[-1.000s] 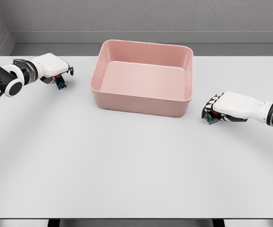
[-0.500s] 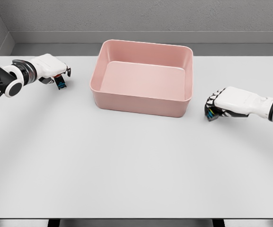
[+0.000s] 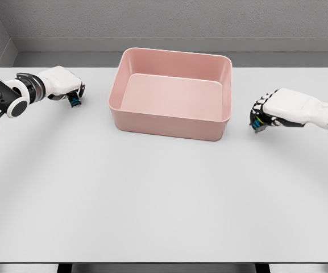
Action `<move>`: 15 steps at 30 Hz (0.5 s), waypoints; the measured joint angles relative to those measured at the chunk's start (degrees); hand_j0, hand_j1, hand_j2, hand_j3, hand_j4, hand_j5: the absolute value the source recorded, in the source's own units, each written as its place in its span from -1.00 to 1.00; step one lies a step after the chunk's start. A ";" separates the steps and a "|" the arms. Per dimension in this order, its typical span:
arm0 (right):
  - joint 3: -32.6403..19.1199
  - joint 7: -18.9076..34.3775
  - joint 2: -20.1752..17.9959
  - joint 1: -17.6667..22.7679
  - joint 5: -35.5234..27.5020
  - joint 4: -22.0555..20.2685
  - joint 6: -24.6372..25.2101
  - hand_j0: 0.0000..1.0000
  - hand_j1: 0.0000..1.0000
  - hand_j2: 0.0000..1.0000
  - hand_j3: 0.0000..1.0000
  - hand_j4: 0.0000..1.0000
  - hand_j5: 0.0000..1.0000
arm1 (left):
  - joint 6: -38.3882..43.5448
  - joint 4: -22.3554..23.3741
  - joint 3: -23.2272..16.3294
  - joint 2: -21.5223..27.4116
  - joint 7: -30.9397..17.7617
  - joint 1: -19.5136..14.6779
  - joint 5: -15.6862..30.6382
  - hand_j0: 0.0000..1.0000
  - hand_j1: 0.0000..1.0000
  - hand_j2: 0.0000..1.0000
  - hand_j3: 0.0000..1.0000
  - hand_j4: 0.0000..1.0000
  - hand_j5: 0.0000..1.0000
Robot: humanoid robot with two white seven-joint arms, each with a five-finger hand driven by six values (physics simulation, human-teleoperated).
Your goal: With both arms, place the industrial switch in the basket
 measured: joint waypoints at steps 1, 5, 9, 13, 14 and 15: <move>-0.04 -0.01 0.01 -0.53 0.00 0.00 0.00 -0.10 -0.10 -0.10 -0.10 -0.10 -0.10 | -0.32 -0.03 -0.02 0.00 -0.04 -0.18 0.09 -0.04 -0.04 -0.04 -0.04 -0.04 -0.04; -0.09 -0.05 0.03 -1.58 -0.64 -0.01 0.00 -0.10 -0.10 -0.10 -0.10 -0.10 -0.10 | -1.82 -0.45 -0.02 0.06 -0.23 -0.44 0.26 -0.08 -0.08 -0.08 -0.08 -0.08 -0.08; -0.07 -0.06 0.04 -2.29 -1.48 -0.02 0.00 -0.11 -0.11 -0.11 -0.11 -0.11 -0.11 | -2.78 -1.56 -0.01 0.29 -0.41 -1.14 0.55 -0.09 -0.09 -0.09 -0.09 -0.09 -0.09; -0.05 -0.06 0.14 -2.90 -1.86 -0.02 -0.01 -0.14 -0.14 -0.14 -0.14 -0.14 -0.14 | -5.28 -2.80 0.04 0.64 -0.55 -3.08 0.70 -0.11 -0.11 -0.11 -0.11 -0.11 -0.11; -0.05 -0.06 0.18 -3.25 -1.92 -0.02 0.00 -0.16 -0.16 -0.16 -0.16 -0.16 -0.16 | -5.83 -3.50 0.08 0.81 -0.90 -3.34 0.79 -0.11 -0.11 -0.11 -0.11 -0.11 -0.11; -0.05 -0.06 0.24 -3.60 -1.99 -0.02 0.00 -0.17 -0.17 -0.17 -0.17 -0.17 -0.17 | -6.37 -4.13 0.14 0.95 -1.24 -3.95 0.88 -0.11 -0.11 -0.11 -0.11 -0.11 -0.11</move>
